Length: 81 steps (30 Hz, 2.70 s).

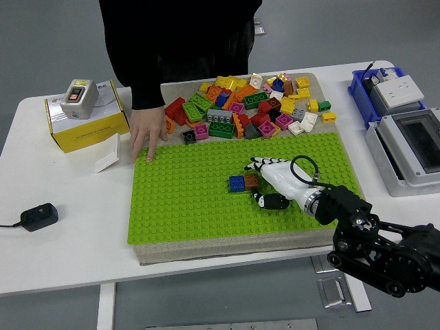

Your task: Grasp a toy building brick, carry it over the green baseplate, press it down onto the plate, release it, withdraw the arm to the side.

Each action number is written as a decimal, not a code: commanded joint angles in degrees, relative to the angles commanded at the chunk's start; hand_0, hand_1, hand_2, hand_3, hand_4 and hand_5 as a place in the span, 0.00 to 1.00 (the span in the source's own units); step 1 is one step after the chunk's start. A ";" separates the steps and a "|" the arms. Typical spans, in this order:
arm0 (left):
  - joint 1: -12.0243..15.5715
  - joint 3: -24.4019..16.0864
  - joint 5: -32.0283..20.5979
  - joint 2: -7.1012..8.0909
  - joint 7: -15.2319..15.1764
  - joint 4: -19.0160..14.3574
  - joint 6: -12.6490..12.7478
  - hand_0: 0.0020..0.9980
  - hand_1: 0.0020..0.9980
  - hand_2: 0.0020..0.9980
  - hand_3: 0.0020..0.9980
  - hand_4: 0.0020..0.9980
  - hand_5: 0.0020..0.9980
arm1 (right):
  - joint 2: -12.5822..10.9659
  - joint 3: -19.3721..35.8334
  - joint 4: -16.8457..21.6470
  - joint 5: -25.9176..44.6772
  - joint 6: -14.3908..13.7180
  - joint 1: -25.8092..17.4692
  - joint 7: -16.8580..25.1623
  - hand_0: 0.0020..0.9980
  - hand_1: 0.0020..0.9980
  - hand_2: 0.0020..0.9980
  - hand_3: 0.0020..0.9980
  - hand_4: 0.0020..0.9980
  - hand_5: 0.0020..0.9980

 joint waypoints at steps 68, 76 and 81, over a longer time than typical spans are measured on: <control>0.23 -0.04 0.12 -0.23 -1.24 0.00 0.89 0.67 0.69 0.63 0.66 0.35 0.47 | -5.42 4.46 10.39 -0.69 0.60 -5.35 0.71 0.92 0.98 1.00 0.71 0.41 0.47; 0.22 0.04 0.00 -0.23 -1.42 0.00 1.09 0.67 0.69 0.63 0.66 0.35 0.46 | -4.83 4.42 8.98 -0.22 0.62 -5.10 0.87 0.92 0.98 1.00 0.71 0.42 0.46; 0.23 0.07 -0.04 -0.23 -1.45 0.00 1.13 0.67 0.69 0.63 0.65 0.35 0.47 | -4.63 4.49 8.68 -0.15 0.61 -5.02 0.92 0.92 0.98 1.00 0.71 0.43 0.45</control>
